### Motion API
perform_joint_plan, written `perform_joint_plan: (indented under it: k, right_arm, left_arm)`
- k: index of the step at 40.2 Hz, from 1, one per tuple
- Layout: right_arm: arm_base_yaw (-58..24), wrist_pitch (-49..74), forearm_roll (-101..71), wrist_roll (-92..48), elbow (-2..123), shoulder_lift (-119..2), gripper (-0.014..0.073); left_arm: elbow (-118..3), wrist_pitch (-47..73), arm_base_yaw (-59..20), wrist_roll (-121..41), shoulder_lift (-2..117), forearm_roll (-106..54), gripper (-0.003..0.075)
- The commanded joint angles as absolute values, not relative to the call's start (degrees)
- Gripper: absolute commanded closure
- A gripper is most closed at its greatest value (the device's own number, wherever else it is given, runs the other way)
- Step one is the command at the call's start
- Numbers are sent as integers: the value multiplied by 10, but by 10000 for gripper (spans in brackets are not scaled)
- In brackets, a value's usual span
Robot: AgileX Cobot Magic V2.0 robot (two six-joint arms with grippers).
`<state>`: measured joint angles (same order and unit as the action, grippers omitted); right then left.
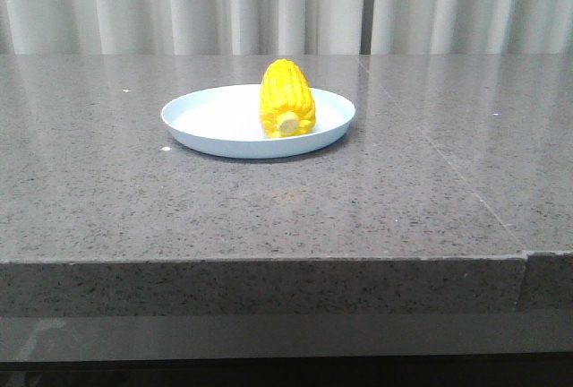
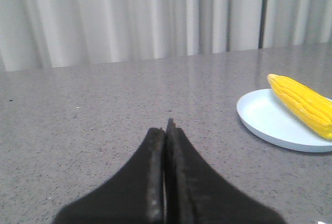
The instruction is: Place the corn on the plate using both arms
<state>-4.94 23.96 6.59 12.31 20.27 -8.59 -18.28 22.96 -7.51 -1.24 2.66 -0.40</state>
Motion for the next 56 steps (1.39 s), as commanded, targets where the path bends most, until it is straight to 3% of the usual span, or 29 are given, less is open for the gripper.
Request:
perform_joint_plan:
  k: [1, 8, 17, 56]
  right_arm:
    - [-47, 191, 73, 118, 217, -91, 661]
    - [-47, 191, 73, 118, 217, -91, 661]
    - [-47, 191, 73, 118, 217, -91, 661]
    - [-47, 191, 73, 118, 217, -91, 661]
  left_arm:
    - [-156, 162, -34, -7, -9, -23, 741]
    - [-80, 117, 17, -7, -14, -27, 741]
    - [4, 32, 24, -7, -14, -29, 741]
    - [4, 24, 24, -7, -14, -32, 741]
